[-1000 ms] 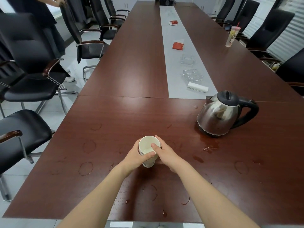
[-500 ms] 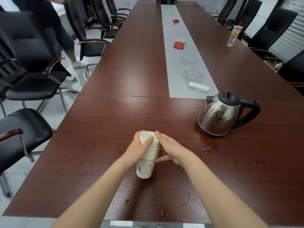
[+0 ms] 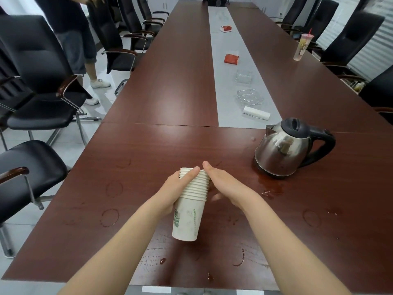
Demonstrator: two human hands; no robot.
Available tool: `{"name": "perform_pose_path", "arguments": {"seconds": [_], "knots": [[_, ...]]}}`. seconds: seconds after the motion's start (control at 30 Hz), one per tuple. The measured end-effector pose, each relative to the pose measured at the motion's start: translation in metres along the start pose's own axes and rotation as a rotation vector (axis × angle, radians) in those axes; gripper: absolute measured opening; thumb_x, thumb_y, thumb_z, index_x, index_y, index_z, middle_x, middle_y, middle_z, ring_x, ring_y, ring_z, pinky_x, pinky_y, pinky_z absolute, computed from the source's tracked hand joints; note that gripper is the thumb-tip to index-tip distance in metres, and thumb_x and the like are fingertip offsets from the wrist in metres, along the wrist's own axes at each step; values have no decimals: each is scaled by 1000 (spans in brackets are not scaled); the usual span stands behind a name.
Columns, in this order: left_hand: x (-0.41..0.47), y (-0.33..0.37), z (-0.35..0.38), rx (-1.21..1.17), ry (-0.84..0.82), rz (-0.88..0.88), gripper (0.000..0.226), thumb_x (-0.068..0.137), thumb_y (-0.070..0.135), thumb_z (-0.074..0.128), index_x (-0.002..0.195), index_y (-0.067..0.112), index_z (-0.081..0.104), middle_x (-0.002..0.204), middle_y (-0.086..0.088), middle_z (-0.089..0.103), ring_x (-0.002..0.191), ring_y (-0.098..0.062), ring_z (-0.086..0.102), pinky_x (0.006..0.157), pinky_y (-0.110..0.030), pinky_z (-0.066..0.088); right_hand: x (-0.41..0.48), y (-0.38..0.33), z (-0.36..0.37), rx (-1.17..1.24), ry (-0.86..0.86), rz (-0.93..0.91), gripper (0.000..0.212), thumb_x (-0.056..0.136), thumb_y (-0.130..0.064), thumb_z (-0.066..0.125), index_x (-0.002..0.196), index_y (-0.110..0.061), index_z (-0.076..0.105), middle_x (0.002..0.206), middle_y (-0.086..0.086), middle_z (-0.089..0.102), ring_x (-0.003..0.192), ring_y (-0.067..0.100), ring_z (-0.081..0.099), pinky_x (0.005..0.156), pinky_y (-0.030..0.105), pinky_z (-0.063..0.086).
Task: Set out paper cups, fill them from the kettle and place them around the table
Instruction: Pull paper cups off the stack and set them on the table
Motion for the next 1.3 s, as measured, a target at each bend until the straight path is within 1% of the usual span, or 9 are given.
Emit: {"name": "perform_pose_path", "arguments": {"seconds": [0.07, 0.2, 0.3, 0.47, 0.63, 0.87, 1.03, 1.2, 1.3], "knots": [[-1, -1, 1, -34, 14, -34, 53, 80, 49, 67, 109, 5, 67, 104, -18, 71, 91, -29, 69, 84, -40, 56, 0, -6, -8, -19, 78, -137, 34, 97, -49, 39, 103, -25, 62, 105, -9, 64, 100, 9, 59, 81, 24, 46], [-2, -4, 1, -73, 25, -70, 52, 80, 47, 63, 110, 4, 66, 97, -13, 73, 83, -22, 70, 72, -32, 58, -3, -14, -12, 95, 68, -290, 12, 92, -23, 59, 85, -26, 68, 90, -6, 66, 86, 6, 58, 77, 16, 46], [-3, -6, 2, -85, 17, -102, 57, 74, 50, 65, 110, 5, 66, 96, -12, 73, 83, -22, 70, 71, -32, 56, -2, -16, -13, 84, 54, -301, 13, 90, -20, 62, 82, -25, 70, 90, -5, 69, 87, 6, 60, 84, 21, 48], [-5, -12, 1, -75, 38, -132, 62, 72, 53, 66, 111, 5, 65, 98, -14, 73, 84, -26, 70, 78, -37, 57, -2, -14, -11, 54, 44, -280, 14, 90, -18, 62, 78, -21, 69, 85, -3, 67, 82, 9, 57, 79, 22, 45], [-5, -14, 0, -52, 44, -141, 50, 83, 46, 64, 112, 5, 64, 100, -17, 72, 84, -28, 70, 81, -39, 57, 0, -11, -9, 33, 89, -279, 12, 90, -20, 62, 79, -22, 66, 103, 8, 67, 90, 14, 56, 87, 34, 46], [-5, -14, 1, -76, 68, -159, 38, 88, 39, 62, 106, 5, 66, 88, -14, 73, 75, -25, 70, 71, -34, 57, -4, -14, -7, 6, 158, -320, 17, 93, -16, 57, 77, -22, 61, 101, 0, 59, 83, 10, 50, 69, 17, 41], [-4, -14, 0, -68, 60, -182, 38, 88, 37, 63, 106, 5, 65, 88, -14, 73, 75, -26, 70, 71, -35, 57, -2, -12, -5, -31, 189, -320, 24, 94, -16, 54, 72, -24, 57, 95, -5, 53, 73, 4, 45, 65, 17, 35], [-9, -25, 11, -9, -30, -197, 26, 90, 31, 62, 101, 8, 67, 87, -10, 73, 74, -21, 69, 68, -32, 57, -2, -19, -27, -22, 312, -340, 19, 94, -15, 54, 76, -21, 59, 81, -6, 55, 72, 4, 48, 62, 12, 39], [-10, -32, 10, -20, -36, -187, 27, 90, 34, 61, 100, 9, 67, 87, -9, 73, 76, -20, 69, 71, -32, 56, -1, -21, -34, 79, 284, -319, 21, 94, -16, 55, 74, -18, 60, 74, -4, 56, 66, 5, 49, 60, 11, 42]]}}
Point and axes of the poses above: each hand's wrist, its own x-axis towards the middle knuckle, its own z-axis out of the palm, y = z × x, the point moved 6 cm from there along x, towards the middle knuckle
